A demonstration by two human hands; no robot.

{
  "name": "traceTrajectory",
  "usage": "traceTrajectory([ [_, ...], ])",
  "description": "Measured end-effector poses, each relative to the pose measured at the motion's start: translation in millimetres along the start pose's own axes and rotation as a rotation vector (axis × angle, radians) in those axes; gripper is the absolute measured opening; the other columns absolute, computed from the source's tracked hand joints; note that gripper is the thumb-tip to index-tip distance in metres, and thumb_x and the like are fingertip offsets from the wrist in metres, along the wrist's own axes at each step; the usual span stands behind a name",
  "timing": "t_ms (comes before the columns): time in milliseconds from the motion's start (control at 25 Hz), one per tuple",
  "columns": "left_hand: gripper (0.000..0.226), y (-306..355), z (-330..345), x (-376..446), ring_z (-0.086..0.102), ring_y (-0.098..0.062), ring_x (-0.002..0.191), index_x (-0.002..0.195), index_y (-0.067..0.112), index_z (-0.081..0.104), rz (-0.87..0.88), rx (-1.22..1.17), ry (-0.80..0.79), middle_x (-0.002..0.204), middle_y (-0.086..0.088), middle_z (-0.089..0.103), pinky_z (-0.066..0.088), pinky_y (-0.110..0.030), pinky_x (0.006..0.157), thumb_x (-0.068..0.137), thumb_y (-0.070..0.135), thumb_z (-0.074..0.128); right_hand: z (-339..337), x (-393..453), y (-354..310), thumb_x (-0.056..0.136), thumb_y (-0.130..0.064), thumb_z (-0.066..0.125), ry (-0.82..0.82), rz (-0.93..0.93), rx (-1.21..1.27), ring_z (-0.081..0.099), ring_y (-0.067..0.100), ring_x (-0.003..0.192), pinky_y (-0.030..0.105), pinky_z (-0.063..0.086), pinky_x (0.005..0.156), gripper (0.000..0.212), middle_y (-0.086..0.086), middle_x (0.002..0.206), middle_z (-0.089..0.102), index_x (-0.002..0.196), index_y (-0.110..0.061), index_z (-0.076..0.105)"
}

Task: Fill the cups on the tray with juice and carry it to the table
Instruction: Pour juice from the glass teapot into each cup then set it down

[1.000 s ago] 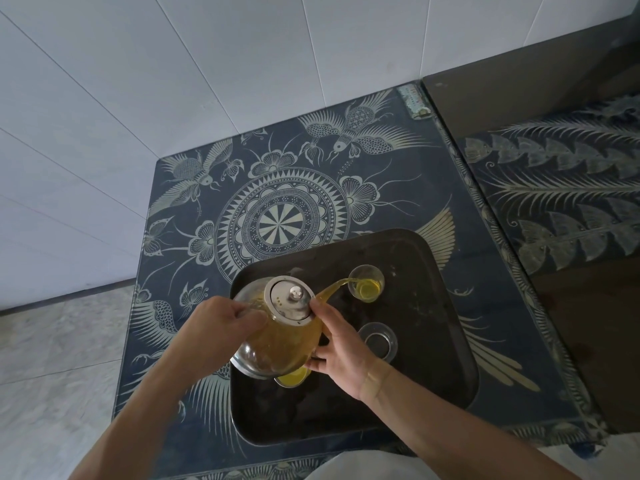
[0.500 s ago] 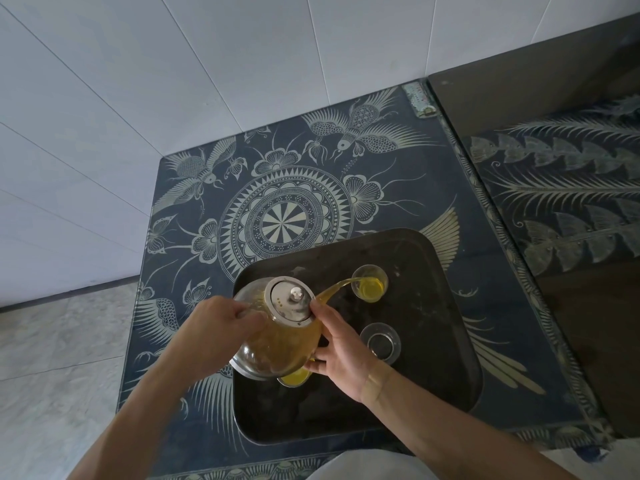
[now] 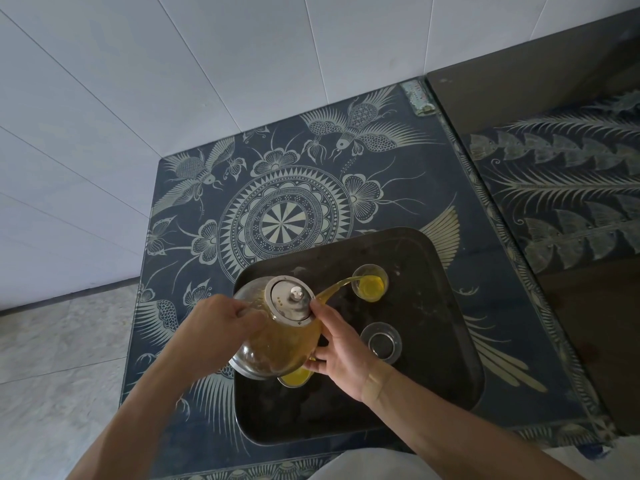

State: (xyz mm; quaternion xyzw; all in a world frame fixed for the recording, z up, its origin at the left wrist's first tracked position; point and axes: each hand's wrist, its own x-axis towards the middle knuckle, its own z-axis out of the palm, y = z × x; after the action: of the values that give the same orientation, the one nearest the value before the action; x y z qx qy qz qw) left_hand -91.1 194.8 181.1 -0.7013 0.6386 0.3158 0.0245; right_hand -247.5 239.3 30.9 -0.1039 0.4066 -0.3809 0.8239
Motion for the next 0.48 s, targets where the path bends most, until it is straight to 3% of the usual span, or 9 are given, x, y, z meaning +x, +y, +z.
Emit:
traceTrajectory([
  [480,0.043,0.4,-0.5,0.8,0.024,-0.006,0.030,0.069,-0.013,0.064,-0.008,0.000,0.004,0.039,0.006,0.033,0.025,-0.015,0.034,0.089,0.025,0.064,0.2,0.8,1.7,0.071,-0.067,0.072,-0.005,-0.003,0.010,0.063,0.034,0.125,0.052,0.048,0.106,0.077,0.000,0.141,0.065,0.138,-0.035,0.054],
])
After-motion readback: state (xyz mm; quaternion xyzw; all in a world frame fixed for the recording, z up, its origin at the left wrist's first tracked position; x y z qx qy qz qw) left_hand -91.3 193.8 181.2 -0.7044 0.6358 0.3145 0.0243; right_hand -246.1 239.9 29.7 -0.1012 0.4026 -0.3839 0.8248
